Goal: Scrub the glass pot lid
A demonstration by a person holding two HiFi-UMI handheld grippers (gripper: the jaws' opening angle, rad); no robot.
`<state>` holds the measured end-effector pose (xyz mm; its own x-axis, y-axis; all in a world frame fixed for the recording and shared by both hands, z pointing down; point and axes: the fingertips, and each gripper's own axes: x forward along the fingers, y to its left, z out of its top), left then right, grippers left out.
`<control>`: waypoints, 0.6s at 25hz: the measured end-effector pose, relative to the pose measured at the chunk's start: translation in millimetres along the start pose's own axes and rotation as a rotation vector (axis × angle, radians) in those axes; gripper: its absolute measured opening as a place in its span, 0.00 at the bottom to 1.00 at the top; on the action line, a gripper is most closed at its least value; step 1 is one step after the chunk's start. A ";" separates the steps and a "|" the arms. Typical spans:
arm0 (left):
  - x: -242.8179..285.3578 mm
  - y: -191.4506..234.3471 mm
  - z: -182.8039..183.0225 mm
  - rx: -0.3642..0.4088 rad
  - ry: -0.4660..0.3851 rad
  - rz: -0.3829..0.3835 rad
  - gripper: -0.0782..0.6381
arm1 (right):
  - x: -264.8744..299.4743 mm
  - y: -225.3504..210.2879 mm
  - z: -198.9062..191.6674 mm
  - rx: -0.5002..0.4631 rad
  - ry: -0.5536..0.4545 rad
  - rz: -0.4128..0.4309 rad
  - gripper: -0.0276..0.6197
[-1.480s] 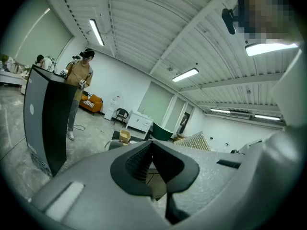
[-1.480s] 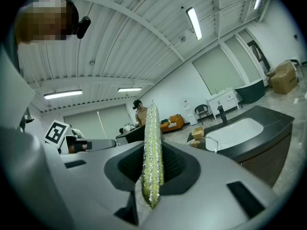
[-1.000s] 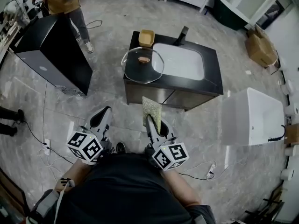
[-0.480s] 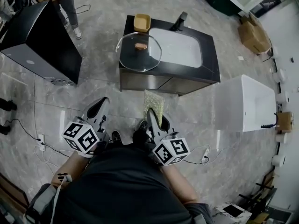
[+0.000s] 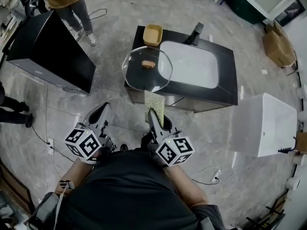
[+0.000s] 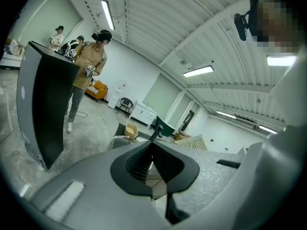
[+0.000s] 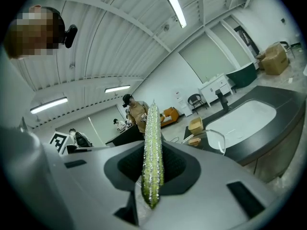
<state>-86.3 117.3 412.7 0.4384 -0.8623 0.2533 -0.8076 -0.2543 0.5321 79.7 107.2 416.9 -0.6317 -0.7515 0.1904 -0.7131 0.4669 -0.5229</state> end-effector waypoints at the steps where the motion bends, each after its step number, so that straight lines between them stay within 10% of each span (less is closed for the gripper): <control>1: 9.7 -3.9 4.9 0.004 -0.007 0.012 0.11 | 7.7 -6.2 7.5 0.001 0.008 0.021 0.13; 15: 106.7 -17.6 27.8 -0.012 -0.013 0.157 0.11 | 69.7 -100.5 57.8 0.050 0.100 0.114 0.13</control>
<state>-36.2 17.6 408.0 0.3020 -0.8965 0.3241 -0.8612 -0.1108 0.4961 124.9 -19.1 434.6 -0.7365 -0.6436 0.2081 -0.6208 0.5210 -0.5858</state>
